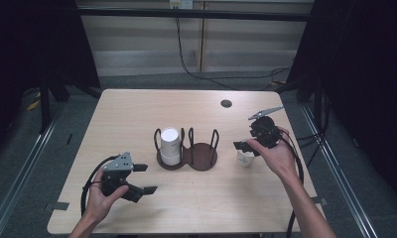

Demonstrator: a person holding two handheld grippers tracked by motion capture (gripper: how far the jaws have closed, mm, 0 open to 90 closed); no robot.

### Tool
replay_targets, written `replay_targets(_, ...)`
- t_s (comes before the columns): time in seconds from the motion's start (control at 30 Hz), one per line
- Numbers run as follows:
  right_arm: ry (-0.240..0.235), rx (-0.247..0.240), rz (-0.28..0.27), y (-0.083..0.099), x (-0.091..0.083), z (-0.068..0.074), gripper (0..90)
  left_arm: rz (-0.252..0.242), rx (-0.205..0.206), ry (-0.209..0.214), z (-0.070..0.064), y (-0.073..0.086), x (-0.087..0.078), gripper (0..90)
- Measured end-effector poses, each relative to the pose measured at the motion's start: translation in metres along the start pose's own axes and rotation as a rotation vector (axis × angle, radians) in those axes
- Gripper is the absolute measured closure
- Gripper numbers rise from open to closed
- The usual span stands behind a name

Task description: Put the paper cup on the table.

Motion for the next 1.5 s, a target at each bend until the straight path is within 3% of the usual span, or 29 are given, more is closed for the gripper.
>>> replay_targets(0.23,-0.032,0.017,-0.091,0.003,-0.006,0.019,18.7,-0.016,-0.022,-0.016,0.001,-0.001,-0.001,16.4)
replay_targets(0.37,-0.007,0.016,-0.139,0.005,-0.009,0.024,19.1,-0.008,-0.032,-0.017,-0.003,0.001,0.001,16.4)
replay_targets(0.77,-0.054,0.043,-0.268,0.011,-0.016,0.062,19.1,-0.001,-0.016,-0.054,-0.006,0.004,0.003,16.5)
replay_targets(1.0,-0.098,0.033,-0.297,0.017,-0.011,0.091,19.3,0.000,-0.018,-0.055,-0.008,0.009,0.003,16.5)
replay_targets(1.07,-0.123,0.037,-0.296,0.018,-0.009,0.097,19.3,-0.029,-0.037,-0.063,-0.007,0.008,0.004,16.4)
replay_targets(1.23,-0.145,0.027,-0.313,0.025,-0.003,0.112,19.3,-0.035,-0.041,-0.067,-0.008,0.009,0.004,16.4)
replay_targets(1.33,-0.183,0.052,-0.309,0.031,0.004,0.121,19.4,-0.027,-0.048,-0.075,-0.010,0.012,0.005,16.4)
replay_targets(1.5,-0.171,0.053,-0.324,0.036,0.013,0.129,19.6,-0.044,-0.062,-0.081,-0.011,0.012,0.005,16.4)
Point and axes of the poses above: each handheld gripper's, and its own axes: x roughly forward along the jaws, y roughly out of its underside, z roughly to its left, the point moved 10 cm from there along x, roughly forward along the jaws, and after that the axes turned 8 degrees about -x, right-handed, at the moved point
